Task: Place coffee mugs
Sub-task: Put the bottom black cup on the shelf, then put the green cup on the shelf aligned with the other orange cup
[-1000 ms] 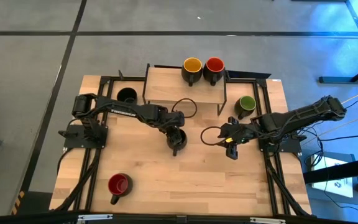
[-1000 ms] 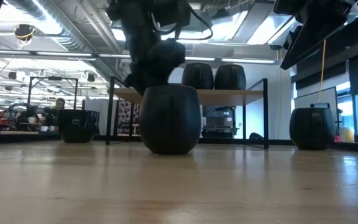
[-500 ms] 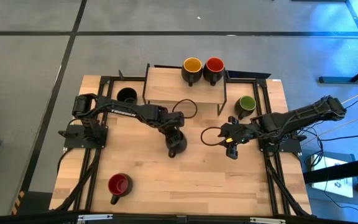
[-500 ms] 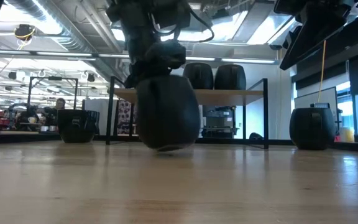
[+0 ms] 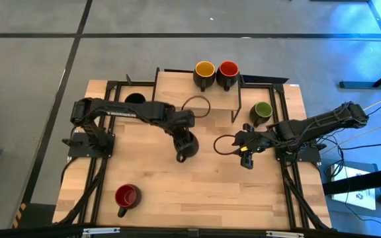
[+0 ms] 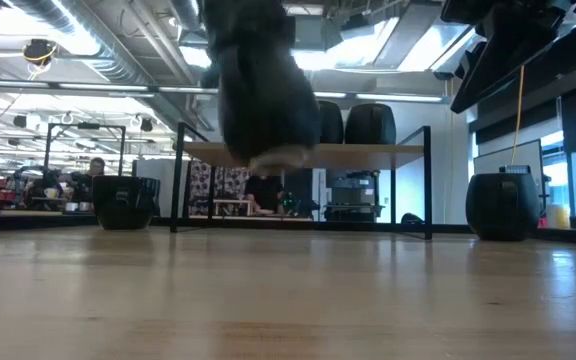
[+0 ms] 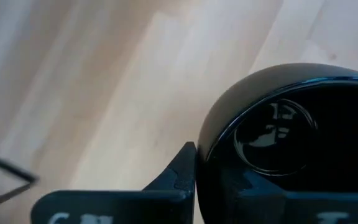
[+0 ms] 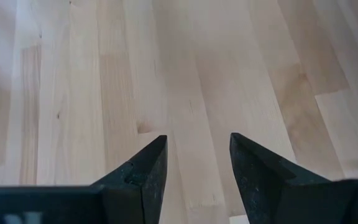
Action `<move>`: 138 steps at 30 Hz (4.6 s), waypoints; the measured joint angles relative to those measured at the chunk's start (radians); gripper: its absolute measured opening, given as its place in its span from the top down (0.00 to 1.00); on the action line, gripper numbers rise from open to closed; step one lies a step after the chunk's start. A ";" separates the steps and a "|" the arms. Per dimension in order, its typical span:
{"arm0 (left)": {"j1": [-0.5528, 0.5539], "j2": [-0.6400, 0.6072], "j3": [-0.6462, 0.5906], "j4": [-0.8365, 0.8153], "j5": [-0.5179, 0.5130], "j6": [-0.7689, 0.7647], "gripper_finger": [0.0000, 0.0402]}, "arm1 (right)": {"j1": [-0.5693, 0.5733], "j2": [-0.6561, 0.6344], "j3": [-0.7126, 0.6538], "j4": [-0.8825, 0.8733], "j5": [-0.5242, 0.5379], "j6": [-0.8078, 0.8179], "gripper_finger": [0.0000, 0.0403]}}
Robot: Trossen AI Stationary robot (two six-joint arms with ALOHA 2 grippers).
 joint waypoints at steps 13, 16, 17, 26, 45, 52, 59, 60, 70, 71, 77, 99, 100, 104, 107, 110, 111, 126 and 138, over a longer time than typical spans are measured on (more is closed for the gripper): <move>0.131 -0.009 0.479 -0.311 -0.167 0.142 0.96 | 0.000 0.000 0.000 -0.028 0.029 0.034 0.60; 0.211 -0.009 0.543 -0.300 -0.168 0.201 0.96 | -0.005 0.000 0.000 -0.063 0.066 0.052 0.60; 0.240 -0.009 0.555 -0.298 -0.169 0.222 0.96 | -0.013 0.000 0.000 -0.076 0.070 0.061 0.60; 0.563 0.001 0.579 -0.210 -0.112 0.480 0.96 | -0.119 0.000 0.000 -0.180 0.079 0.129 0.60; 0.728 0.265 0.791 -0.367 -0.019 0.482 0.96 | -0.203 0.000 0.000 -0.189 0.061 0.241 0.60; 0.718 0.320 0.790 -0.347 0.036 0.486 0.96 | -0.203 0.000 0.000 -0.191 0.071 0.253 0.60; 0.703 0.319 0.789 -0.356 0.045 0.475 0.96 | -0.203 0.000 0.000 -0.191 0.079 0.250 0.60; 0.703 0.319 0.789 -0.354 0.050 0.471 0.96 | -0.203 0.000 0.000 -0.191 0.079 0.246 0.60; 0.694 0.367 0.789 -0.384 0.030 0.463 0.95 | -0.203 0.000 0.000 -0.181 0.080 0.221 0.60; 0.691 0.367 0.789 -0.383 0.025 0.463 0.95 | -0.203 0.000 0.000 -0.180 0.080 0.221 0.60; 0.671 0.364 0.789 -0.370 0.030 0.463 0.90 | -0.203 0.000 0.000 -0.177 0.080 0.221 0.60; 0.676 0.363 0.789 -0.299 0.000 0.473 0.73 | -0.203 0.000 0.000 -0.169 0.077 0.220 0.60; 0.676 0.361 0.789 -0.299 0.000 0.473 0.73 | -0.203 0.000 0.000 -0.169 0.077 0.220 0.60; 0.676 0.352 0.793 -0.297 -0.002 0.487 0.73 | -0.203 0.000 0.000 -0.169 0.077 0.218 0.60; 0.675 0.326 0.804 -0.298 -0.002 0.492 0.73 | -0.203 0.000 0.000 -0.169 0.077 0.218 0.60; 0.673 0.298 0.823 -0.305 -0.001 0.497 0.73 | -0.203 0.000 0.000 -0.164 0.077 0.230 0.60; 0.672 0.290 0.829 -0.312 0.003 0.499 0.73 | -0.203 0.000 0.000 -0.165 0.077 0.233 0.60; 0.511 0.009 0.812 -0.419 0.007 0.466 0.73 | -0.203 -0.062 0.000 -0.178 0.025 0.265 0.35; 0.240 -0.353 0.279 -0.231 -0.150 0.286 0.73 | -0.216 -0.214 0.030 -0.344 0.060 0.240 0.40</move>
